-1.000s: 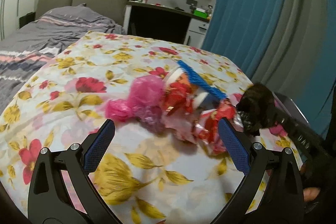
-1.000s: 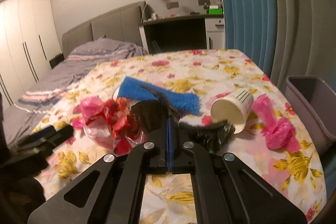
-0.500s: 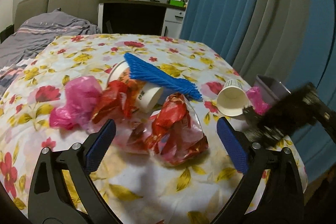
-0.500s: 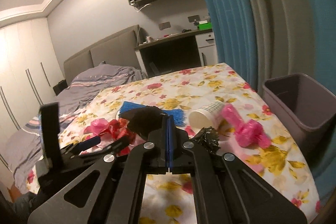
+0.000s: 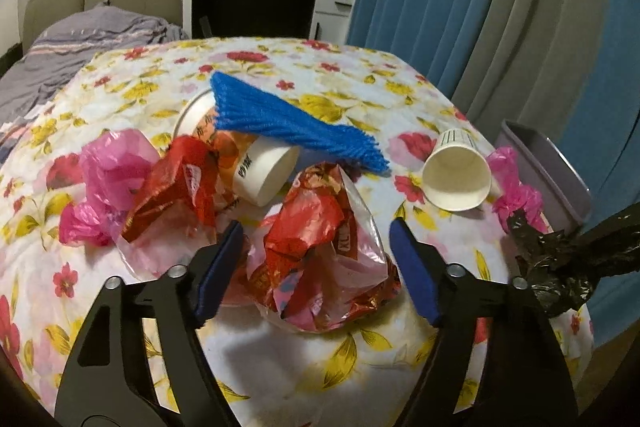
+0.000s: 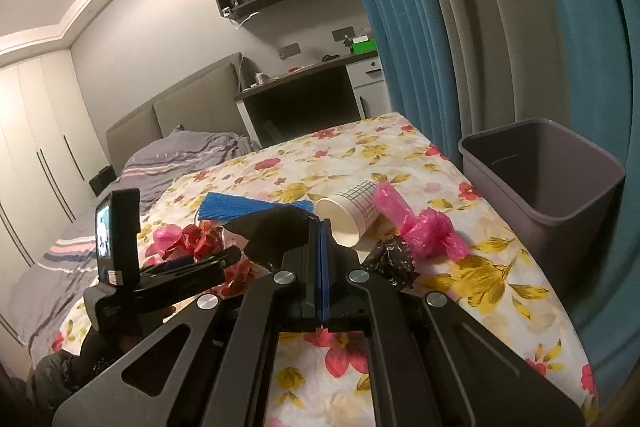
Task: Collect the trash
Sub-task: 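Grasp the black bag with the right tool while the left tool grasps a red bag, then carry the black bag and red bag over the grey bin with both tools, then open both tools to drop the black and red bags into the bin, then move both tools back over the remaining trash on the bed, then grasp the pink bag with the right tool while the left tool grasps the white grid cup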
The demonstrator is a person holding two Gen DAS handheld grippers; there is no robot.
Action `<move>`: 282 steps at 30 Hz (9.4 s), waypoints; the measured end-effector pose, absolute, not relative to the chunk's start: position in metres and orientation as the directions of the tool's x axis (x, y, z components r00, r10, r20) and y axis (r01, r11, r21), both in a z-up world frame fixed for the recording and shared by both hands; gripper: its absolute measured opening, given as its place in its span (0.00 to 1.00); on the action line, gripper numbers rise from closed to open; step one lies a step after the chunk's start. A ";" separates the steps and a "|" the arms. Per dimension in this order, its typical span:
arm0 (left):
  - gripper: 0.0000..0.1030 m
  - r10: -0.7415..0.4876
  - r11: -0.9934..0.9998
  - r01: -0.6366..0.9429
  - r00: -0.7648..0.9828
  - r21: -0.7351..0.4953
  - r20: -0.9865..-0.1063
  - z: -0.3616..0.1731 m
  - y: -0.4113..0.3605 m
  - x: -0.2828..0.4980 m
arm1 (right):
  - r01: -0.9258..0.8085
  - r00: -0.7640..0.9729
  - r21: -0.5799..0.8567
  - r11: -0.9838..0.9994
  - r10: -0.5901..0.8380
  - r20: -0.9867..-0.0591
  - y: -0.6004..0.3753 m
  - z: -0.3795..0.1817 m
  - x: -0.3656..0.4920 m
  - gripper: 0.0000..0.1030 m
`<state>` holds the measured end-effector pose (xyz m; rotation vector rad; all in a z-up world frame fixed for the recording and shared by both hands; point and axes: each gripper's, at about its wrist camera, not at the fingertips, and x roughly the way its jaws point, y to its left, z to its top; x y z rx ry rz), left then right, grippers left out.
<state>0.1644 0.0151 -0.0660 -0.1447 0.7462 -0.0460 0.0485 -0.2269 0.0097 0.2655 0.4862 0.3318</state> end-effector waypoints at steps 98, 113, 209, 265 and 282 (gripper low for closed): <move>0.20 -0.533 0.829 0.484 0.533 -0.279 -0.657 -0.017 -0.303 0.311 | 0.178 0.868 0.218 0.960 -0.049 -0.494 -0.446 -0.009 0.155 0.01; 0.20 -0.525 0.831 0.474 0.499 -0.290 -0.690 -0.032 -0.316 0.325 | 0.185 0.846 0.201 0.962 -0.051 -0.531 -0.446 -0.016 0.164 0.01; 0.93 0.109 0.963 -0.219 0.847 -0.154 -0.520 -0.023 0.067 0.074 | 0.029 0.871 0.082 0.996 0.015 -0.491 -0.247 -0.017 0.089 0.94; 0.63 -0.310 0.938 0.113 0.700 -0.329 -0.643 -0.060 -0.082 0.218 | -0.026 0.723 0.226 0.974 0.175 -0.669 -0.260 -0.070 0.182 0.34; 0.02 -0.440 0.865 0.103 0.624 -0.491 -0.646 -0.085 -0.085 0.248 | -0.027 0.717 0.241 0.970 0.187 -0.672 -0.264 -0.071 0.183 0.34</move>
